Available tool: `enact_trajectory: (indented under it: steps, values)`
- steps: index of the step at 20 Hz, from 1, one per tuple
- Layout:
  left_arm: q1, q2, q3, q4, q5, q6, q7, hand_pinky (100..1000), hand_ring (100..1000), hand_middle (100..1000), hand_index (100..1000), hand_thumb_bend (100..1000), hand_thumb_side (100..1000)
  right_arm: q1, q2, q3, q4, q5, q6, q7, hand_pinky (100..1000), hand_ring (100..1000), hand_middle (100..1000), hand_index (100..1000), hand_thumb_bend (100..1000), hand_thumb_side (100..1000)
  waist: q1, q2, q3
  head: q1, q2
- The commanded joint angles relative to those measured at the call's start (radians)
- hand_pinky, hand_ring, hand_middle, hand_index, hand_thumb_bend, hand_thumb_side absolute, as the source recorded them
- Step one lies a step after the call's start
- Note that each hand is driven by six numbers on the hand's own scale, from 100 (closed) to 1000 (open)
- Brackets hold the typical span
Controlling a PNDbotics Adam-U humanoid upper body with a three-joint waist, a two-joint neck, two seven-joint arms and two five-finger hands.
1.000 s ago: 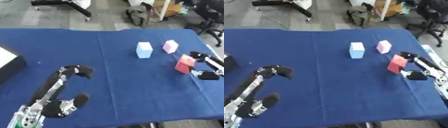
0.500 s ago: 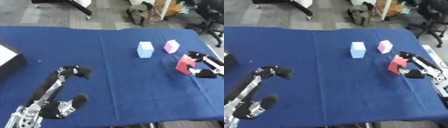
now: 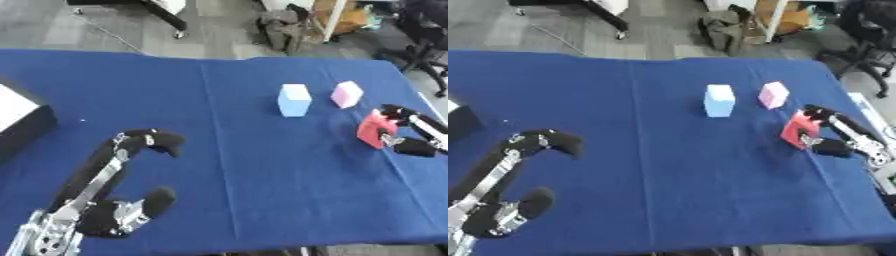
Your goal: Pick up the objects with one hand, pass them to the other hand, and then place them into the box on the other side of the table.
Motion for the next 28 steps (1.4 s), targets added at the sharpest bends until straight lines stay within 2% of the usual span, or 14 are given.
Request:
enact_trajectory:
  steps: [1,2,4,7,8,12,13,14,16,17,19,24,28]
  values:
    - [-0.015,0.01,-0.003,-0.023,0.003,0.0,-0.005,713,683,582,810,568,958,-0.004,-0.039,-0.005,0.012,-0.004,0.0,-0.006,885,919,871,1000,100,493,0.0,-0.003,0.002,-0.002,-0.003]
    - [-0.015,0.01,-0.003,-0.023,0.004,0.0,-0.005,713,683,582,811,562,966,-0.003,-0.039,-0.005,0.014,-0.002,0.001,-0.006,884,919,869,1000,100,504,0.0,-0.003,0.003,-0.002,-0.003]
    - [-0.015,0.01,-0.003,-0.023,0.004,0.001,-0.005,713,683,582,811,558,965,-0.003,-0.039,-0.004,0.018,0.004,0.005,-0.005,881,916,861,1000,100,451,0.0,-0.004,0.003,-0.002,-0.003]
    - [-0.015,0.01,-0.003,-0.023,0.005,0.001,-0.005,713,683,582,811,558,964,-0.001,-0.04,-0.002,0.023,0.017,0.013,0.0,874,910,846,1000,100,243,0.0,-0.005,0.004,-0.001,-0.003]
    - [-0.014,0.01,-0.003,-0.024,0.006,0.001,-0.005,713,683,582,811,557,964,-0.001,-0.04,-0.002,0.023,0.021,0.015,0.001,872,908,841,1000,100,220,0.0,-0.005,0.004,-0.001,-0.003]
    - [-0.014,0.01,-0.002,-0.024,0.007,0.002,-0.004,713,683,581,811,555,966,0.0,-0.039,-0.004,0.023,0.033,0.02,-0.003,849,874,794,994,100,211,0.0,-0.006,0.004,0.0,-0.003]
    - [-0.013,0.011,-0.002,-0.024,0.007,0.002,-0.004,713,683,581,811,555,967,0.0,-0.038,-0.005,0.022,0.035,0.02,-0.008,833,853,764,969,100,206,0.0,-0.006,0.004,0.001,-0.003]
    - [-0.013,0.011,-0.002,-0.024,0.007,0.002,-0.004,712,683,581,811,554,967,-0.001,-0.038,-0.007,0.021,0.038,0.019,-0.018,801,814,711,905,100,199,0.0,-0.006,0.004,0.001,-0.003]
    - [-0.014,0.011,-0.001,-0.025,0.008,0.002,-0.004,712,683,581,811,554,967,-0.001,-0.036,-0.01,0.021,0.043,0.017,-0.047,778,786,665,854,100,198,0.001,-0.005,0.004,0.001,-0.003]
    - [-0.014,0.011,-0.001,-0.025,0.008,0.002,-0.003,712,683,581,811,553,968,-0.001,-0.035,-0.012,0.02,0.045,0.014,-0.064,745,748,605,779,100,202,0.001,-0.005,0.004,0.001,-0.003]
    - [-0.014,0.012,-0.001,-0.025,0.008,0.003,-0.003,712,683,581,811,551,971,-0.001,-0.034,-0.014,0.021,0.048,0.008,-0.101,711,702,540,708,100,217,0.001,-0.005,0.004,0.0,-0.003]
    - [-0.013,0.013,-0.001,-0.025,0.009,0.003,-0.002,712,683,581,811,547,976,0.0,-0.031,-0.018,0.021,0.053,-0.007,-0.19,661,619,441,578,100,289,0.001,-0.004,0.003,0.0,-0.003]
    - [-0.013,0.013,0.0,-0.024,0.01,0.004,-0.001,712,683,580,811,544,979,0.002,-0.026,-0.02,0.02,0.055,-0.015,-0.252,644,589,397,523,100,346,0.001,-0.004,0.003,0.0,-0.003]
